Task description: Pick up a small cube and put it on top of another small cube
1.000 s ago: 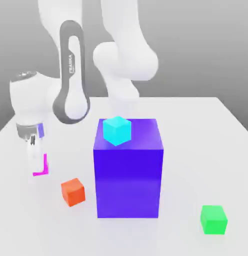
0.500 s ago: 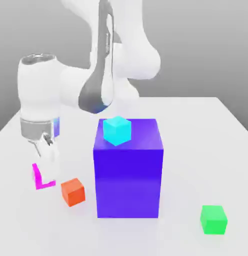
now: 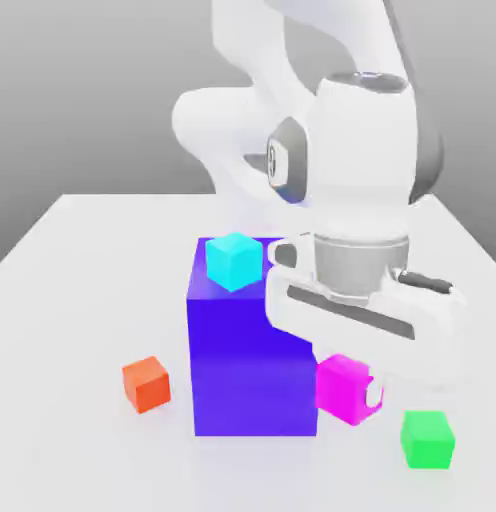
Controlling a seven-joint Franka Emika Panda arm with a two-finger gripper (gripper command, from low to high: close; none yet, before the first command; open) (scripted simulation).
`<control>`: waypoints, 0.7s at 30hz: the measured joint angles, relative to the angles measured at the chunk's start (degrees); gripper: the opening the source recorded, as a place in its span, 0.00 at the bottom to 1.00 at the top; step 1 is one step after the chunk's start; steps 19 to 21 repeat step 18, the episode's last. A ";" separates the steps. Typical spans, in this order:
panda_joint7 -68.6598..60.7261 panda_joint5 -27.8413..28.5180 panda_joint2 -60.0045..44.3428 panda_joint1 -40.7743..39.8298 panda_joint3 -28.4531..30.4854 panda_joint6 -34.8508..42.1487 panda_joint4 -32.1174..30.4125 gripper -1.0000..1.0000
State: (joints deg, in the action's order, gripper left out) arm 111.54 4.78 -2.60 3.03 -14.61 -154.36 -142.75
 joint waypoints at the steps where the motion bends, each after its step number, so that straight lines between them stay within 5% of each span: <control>1: 1.38 -0.06 -0.28 1.34 -0.61 0.56 0.28 0.00; 8: 9.11 -0.74 -3.44 7.57 -3.43 4.05 -0.61 0.00; 14: 13.94 5.11 -12.33 9.88 -0.24 -3.21 -0.39 0.00; 15: 14.45 5.82 -13.38 10.22 0.23 -4.12 -0.35 1.00; 21: 14.45 5.82 -13.38 10.22 0.23 -4.12 -0.35 1.00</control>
